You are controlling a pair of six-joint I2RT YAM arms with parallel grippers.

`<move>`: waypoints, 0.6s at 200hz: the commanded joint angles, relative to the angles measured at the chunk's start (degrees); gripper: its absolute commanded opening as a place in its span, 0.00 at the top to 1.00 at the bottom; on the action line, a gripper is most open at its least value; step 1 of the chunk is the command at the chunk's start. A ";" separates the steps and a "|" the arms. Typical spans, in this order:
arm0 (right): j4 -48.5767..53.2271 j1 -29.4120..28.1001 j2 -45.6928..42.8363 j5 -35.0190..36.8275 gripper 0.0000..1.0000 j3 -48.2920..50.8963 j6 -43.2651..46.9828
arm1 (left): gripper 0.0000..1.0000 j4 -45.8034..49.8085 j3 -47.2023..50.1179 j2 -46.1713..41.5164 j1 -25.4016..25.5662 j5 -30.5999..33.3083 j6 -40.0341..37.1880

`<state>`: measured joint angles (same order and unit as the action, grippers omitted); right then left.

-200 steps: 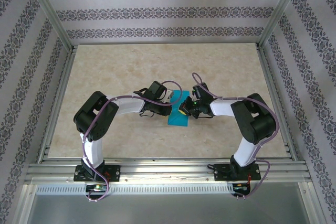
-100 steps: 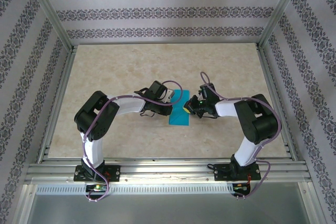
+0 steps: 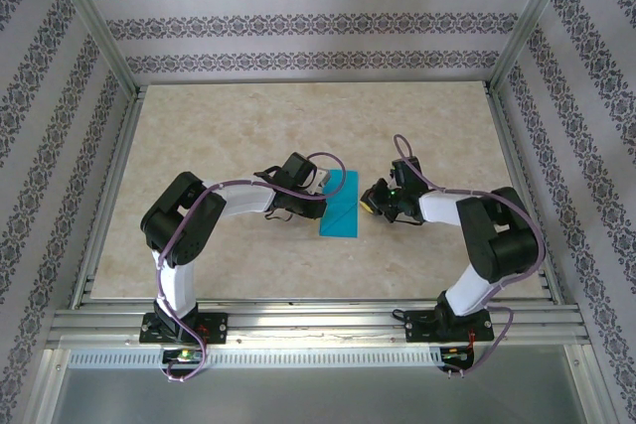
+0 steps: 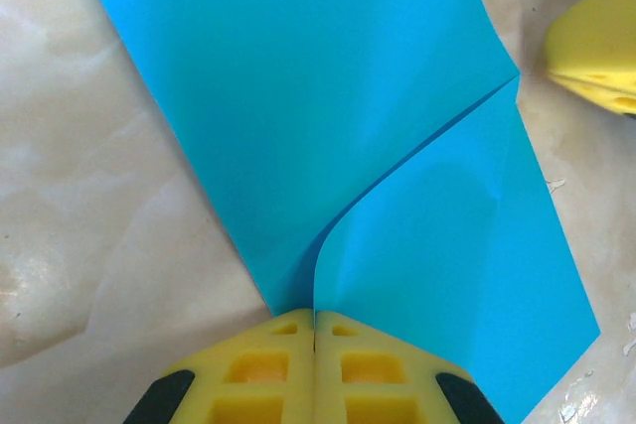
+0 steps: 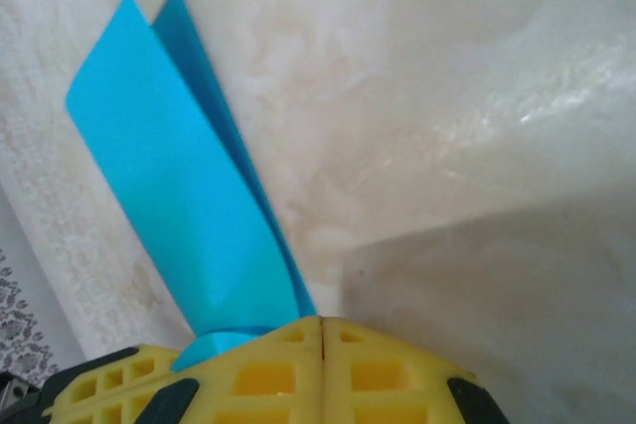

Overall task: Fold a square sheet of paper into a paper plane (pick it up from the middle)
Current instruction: Fold the triangle a second time at the center of the table.

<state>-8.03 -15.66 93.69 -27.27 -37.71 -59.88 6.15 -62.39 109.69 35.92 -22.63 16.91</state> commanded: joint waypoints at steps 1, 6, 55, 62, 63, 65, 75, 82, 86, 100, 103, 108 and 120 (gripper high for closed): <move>4.01 -2.12 -2.85 1.22 1.00 -2.04 4.41 | 0.97 4.66 -0.19 0.97 -0.15 1.00 -1.01; 4.60 -2.81 -2.61 0.77 1.00 -2.66 4.90 | 0.97 4.66 -0.13 0.93 -0.12 1.04 -1.03; 6.27 -8.22 2.53 0.11 1.00 -6.29 5.92 | 0.97 4.58 -0.05 0.53 -0.15 1.23 -0.82; 6.27 -8.42 3.08 0.19 1.00 -6.40 5.95 | 0.97 4.49 0.14 0.57 -0.15 1.28 -0.81; 6.27 -8.42 3.17 0.20 1.00 -6.40 5.98 | 0.97 4.48 0.11 0.59 -0.15 1.23 -0.77; 6.27 -8.42 3.30 0.15 1.00 -6.41 5.95 | 0.97 4.50 0.08 0.54 -0.15 1.26 -0.74; 6.10 -8.42 3.97 0.04 1.00 -6.40 5.92 | 0.97 4.48 0.18 0.54 -0.10 1.20 -0.81; 6.25 -8.42 4.57 -0.26 1.00 -6.62 6.10 | 0.97 4.57 0.21 0.54 -0.15 1.27 -0.82; 6.42 -8.42 4.89 -0.41 1.00 -6.78 6.31 | 0.97 4.57 0.17 0.57 -0.15 1.23 -0.86; 6.88 -8.42 5.77 -0.34 1.00 -7.08 6.79 | 0.97 4.71 0.18 0.53 -0.15 1.27 -0.99; 6.97 -8.42 5.94 -0.33 1.00 -7.11 6.85 | 0.97 4.66 0.17 0.54 -0.15 1.29 -1.04; 7.06 -8.34 6.14 -0.25 1.00 -7.11 6.88 | 0.97 4.73 0.17 0.53 -0.13 1.43 -1.08; 7.01 -8.33 6.37 0.42 1.00 -6.79 6.91 | 0.97 4.85 0.15 0.45 -0.14 1.43 -1.09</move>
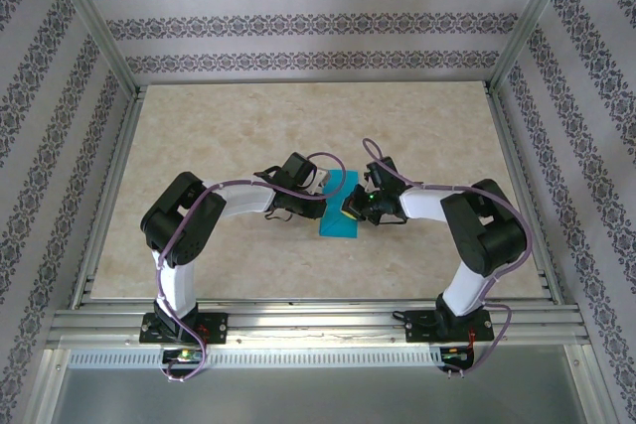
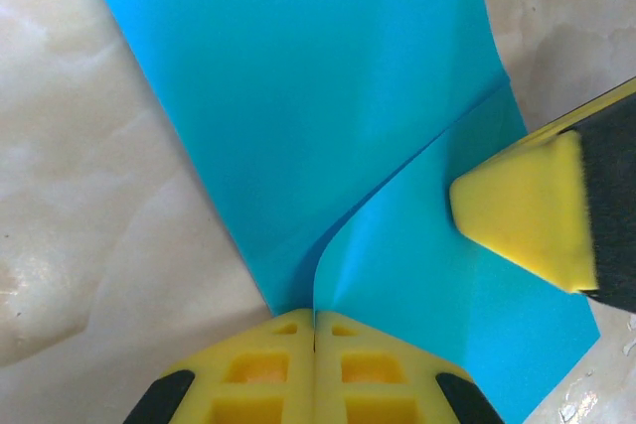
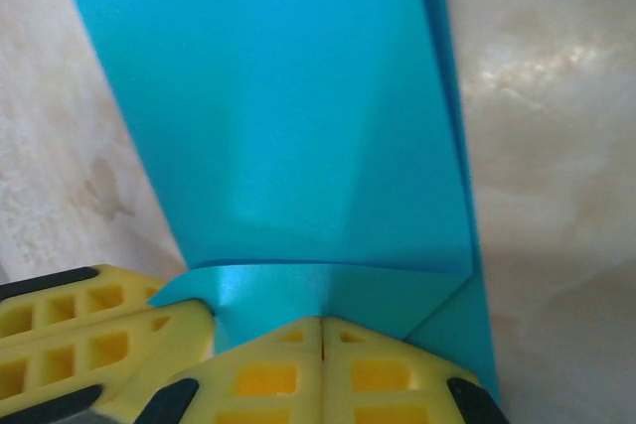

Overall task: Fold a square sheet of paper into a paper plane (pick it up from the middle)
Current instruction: Fold the triangle a second time at the center of the table.

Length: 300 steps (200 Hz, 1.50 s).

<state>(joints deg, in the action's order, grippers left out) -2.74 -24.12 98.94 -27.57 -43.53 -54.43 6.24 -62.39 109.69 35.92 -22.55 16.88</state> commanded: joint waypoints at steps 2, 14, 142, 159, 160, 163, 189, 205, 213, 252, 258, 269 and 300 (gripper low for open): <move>1.70 0.12 1.16 0.82 1.00 -0.95 1.44 | 0.97 4.75 0.16 0.49 -0.13 1.31 -1.06; 1.84 0.12 1.64 0.69 1.00 -1.02 1.71 | 0.97 4.57 0.26 0.33 -0.15 1.32 -1.00; 0.20 0.30 4.17 -0.09 1.00 -0.94 1.79 | 0.97 4.41 0.76 -0.10 -0.15 1.86 -0.45; 0.07 0.39 4.25 0.45 1.00 0.24 1.87 | 0.97 5.10 0.45 -0.04 -0.13 1.87 -0.67; 0.09 0.39 4.20 0.52 1.00 0.31 1.87 | 0.97 5.10 0.48 -0.07 -0.14 1.88 -0.65; 0.10 0.39 4.12 0.63 1.00 0.49 1.92 | 0.97 5.10 0.54 -0.05 -0.09 1.88 -0.66; 0.72 0.39 3.04 0.37 1.00 0.64 2.32 | 0.97 5.65 0.49 -0.10 -0.11 2.21 -0.53; 0.95 0.52 2.27 -0.34 1.00 0.14 2.49 | 0.97 5.21 1.08 -0.44 -0.13 2.58 -0.12; 0.99 0.56 1.70 -0.81 1.00 -0.06 2.45 | 0.97 5.27 1.27 -0.49 -0.15 2.43 -0.01; 0.02 0.56 -1.09 -2.04 1.00 -1.23 1.62 | 0.97 4.63 1.77 -0.65 -0.11 2.77 0.52; 0.02 0.56 -1.11 -2.28 1.00 -1.57 1.61 | 0.97 4.57 1.60 -0.56 -0.14 2.62 0.52; 0.06 0.43 -0.96 -2.76 1.00 -2.27 1.71 | 0.97 4.81 1.30 -0.45 -0.15 2.75 0.35; 2.21 -0.31 0.69 -1.00 1.00 -3.52 2.14 | 0.97 4.97 1.01 -0.70 -0.15 2.68 -0.01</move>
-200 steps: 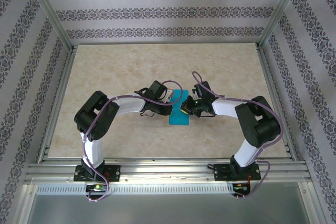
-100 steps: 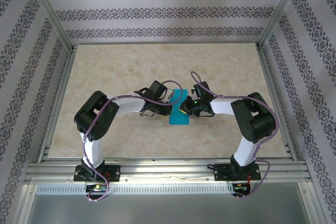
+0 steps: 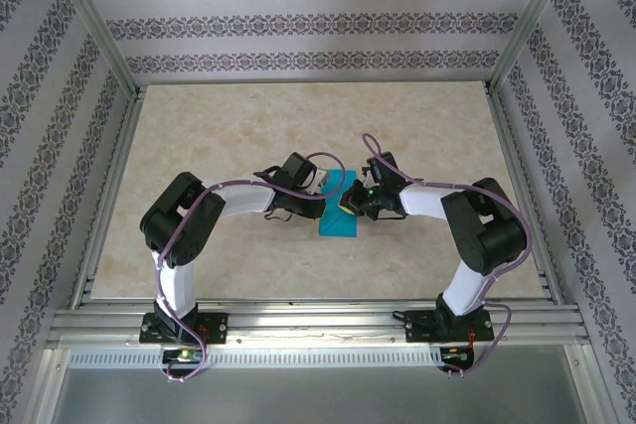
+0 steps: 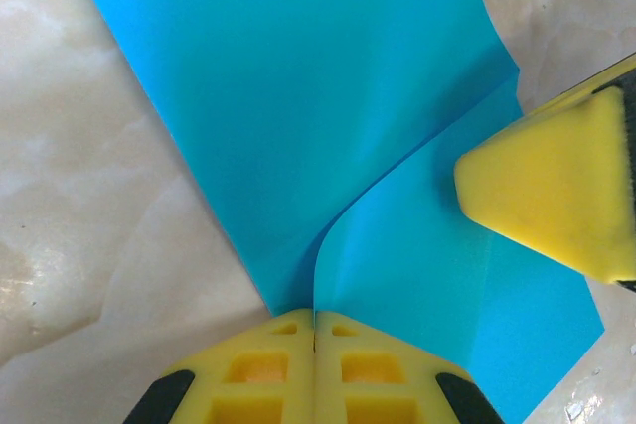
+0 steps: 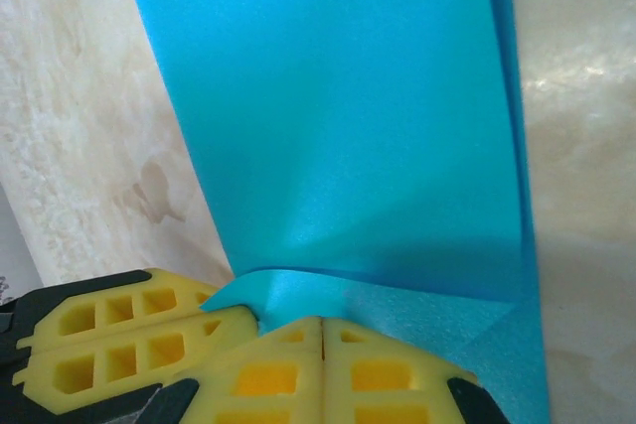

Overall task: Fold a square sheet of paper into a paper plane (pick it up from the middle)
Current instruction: Fold the triangle a second time at the center of the table.

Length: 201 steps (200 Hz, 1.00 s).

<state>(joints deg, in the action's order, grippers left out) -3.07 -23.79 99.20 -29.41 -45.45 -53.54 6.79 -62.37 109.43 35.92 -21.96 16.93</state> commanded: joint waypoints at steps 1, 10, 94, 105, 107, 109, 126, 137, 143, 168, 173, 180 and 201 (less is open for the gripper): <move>2.54 -0.64 0.54 0.93 1.00 -1.58 1.20 | 0.97 4.40 0.96 -0.44 -0.15 2.14 -0.05; 2.73 -0.64 1.52 1.81 1.00 -1.22 0.95 | 0.97 4.38 0.98 -0.47 -0.15 2.18 -0.10; 3.96 -0.20 3.81 4.19 1.00 1.38 2.13 | 0.75 6.20 -0.27 -5.22 -0.14 2.98 2.35; 4.04 -0.20 3.81 4.18 1.00 1.17 2.04 | 0.71 6.80 -0.07 -6.82 -0.13 3.58 2.93; 4.04 -0.20 3.81 4.18 1.00 1.16 2.04 | 0.71 6.94 -0.04 -7.13 -0.10 3.58 3.00; 4.10 -0.20 3.81 4.18 1.00 1.16 2.03 | 0.71 7.04 -0.04 -7.43 -0.14 3.65 3.08; 4.31 -0.20 3.80 4.23 1.00 1.07 1.87 | 0.69 7.67 0.46 -9.77 -0.11 2.92 4.17; 4.26 -0.20 3.88 4.08 1.00 1.07 1.69 | 0.70 6.38 1.51 -11.15 0.07 0.93 5.56; 4.17 -0.20 3.90 4.01 1.00 1.07 1.64 | 0.72 5.42 2.20 -11.86 0.35 -0.30 6.47; 3.96 -0.21 3.57 4.10 1.00 1.16 1.44 | 0.77 4.25 2.28 -12.55 2.23 -5.42 7.88; 3.96 -0.25 3.54 4.09 1.00 1.15 1.36 | 0.78 4.57 1.78 -12.26 2.59 -6.45 7.87; 3.95 -0.28 3.46 4.10 1.00 1.20 1.34 | 0.81 5.38 0.80 -11.56 3.04 -7.56 8.11; 3.97 -0.29 3.45 3.84 1.00 1.15 1.33 | 0.84 4.08 0.61 -10.41 4.36 -9.34 9.55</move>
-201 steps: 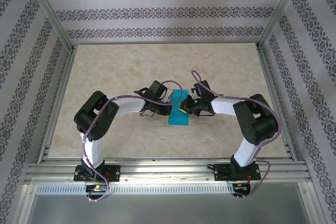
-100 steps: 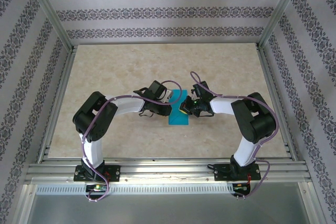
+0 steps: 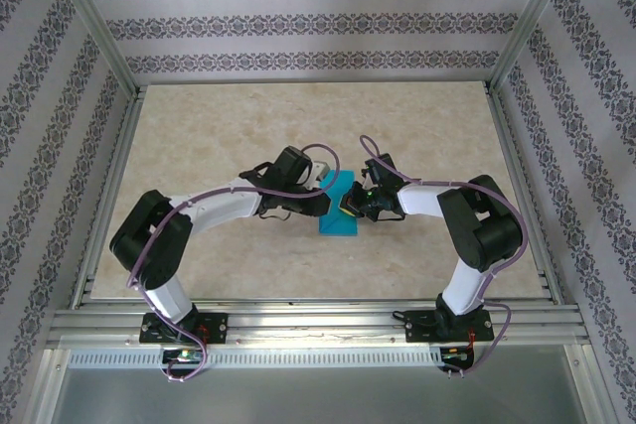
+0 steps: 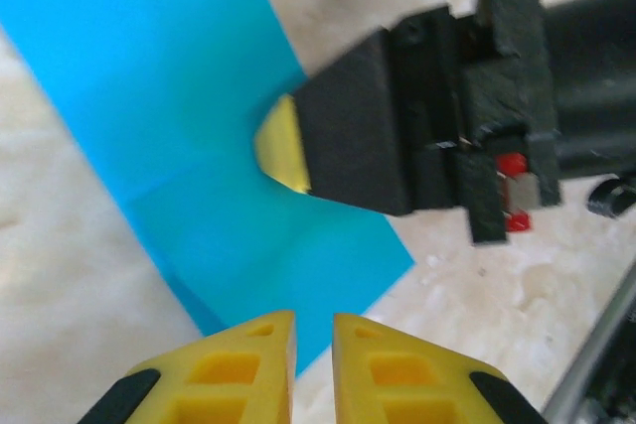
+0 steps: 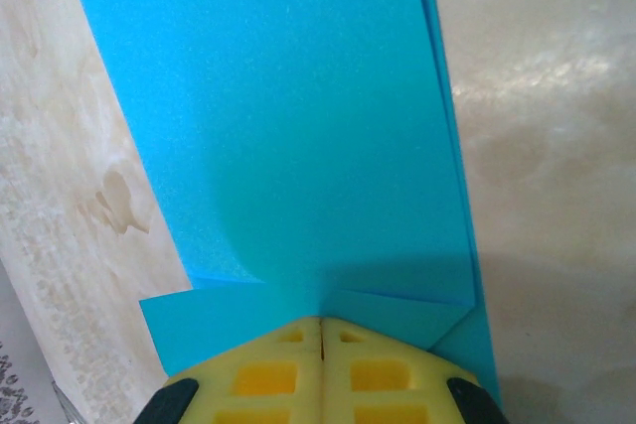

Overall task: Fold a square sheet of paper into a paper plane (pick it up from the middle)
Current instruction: Fold the triangle a second time at the center of the table.

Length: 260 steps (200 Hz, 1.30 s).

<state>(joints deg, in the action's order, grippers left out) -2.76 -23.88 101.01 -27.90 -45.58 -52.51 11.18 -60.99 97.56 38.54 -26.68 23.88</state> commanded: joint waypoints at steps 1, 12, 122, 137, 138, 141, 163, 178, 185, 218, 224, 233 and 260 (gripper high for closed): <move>3.65 -0.20 1.64 2.33 1.00 1.29 0.31 | 0.84 -0.39 -0.74 1.52 1.72 -4.66 2.63; 3.74 -0.20 1.64 2.28 1.00 1.29 0.39 | 0.86 -1.36 -0.63 2.42 1.88 -5.03 3.98; 4.16 -0.29 1.22 1.97 1.00 1.02 0.36 | 0.96 3.34 -6.54 10.94 4.08 -2.08 5.12; 4.26 -0.29 0.99 2.06 1.00 1.02 0.33 | 0.96 3.96 -6.45 11.62 4.17 -1.73 4.71; 4.35 -0.29 0.96 2.06 1.00 1.02 0.32 | 0.96 3.95 -6.43 11.65 4.17 -1.72 4.70; 4.38 -0.29 0.90 2.06 1.00 1.02 0.31 | 0.95 3.85 -6.42 11.74 4.17 -1.66 4.65; 4.59 -0.29 0.77 2.15 1.00 1.00 0.45 | 0.96 4.45 -6.50 12.38 4.18 -1.56 4.01; 4.74 -0.30 0.77 2.32 1.00 1.02 0.39 | 0.96 4.33 -6.41 12.57 4.17 -1.55 3.83; 4.70 -0.29 0.77 2.33 1.00 1.02 0.44 | 0.96 4.29 -6.26 12.74 4.17 -1.32 3.82; 4.79 -0.29 0.85 2.24 1.00 0.98 0.49 | 0.95 5.67 -6.20 12.87 4.17 0.90 2.61; 4.89 -0.29 0.98 2.24 1.00 0.93 0.61 | 0.95 5.91 -6.25 12.84 4.17 1.32 2.36; 4.95 -0.29 1.03 2.16 1.00 0.91 0.57 | 0.95 6.11 -6.25 12.93 4.17 1.66 2.10; 5.10 -0.29 1.12 2.15 1.00 0.85 0.74 | 0.95 6.27 -5.89 13.36 4.09 2.00 1.65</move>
<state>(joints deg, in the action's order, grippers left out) -2.68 -23.88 100.99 -27.90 -45.60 -52.49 15.03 -66.78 110.17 42.06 -26.28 27.46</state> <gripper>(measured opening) 0.049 0.063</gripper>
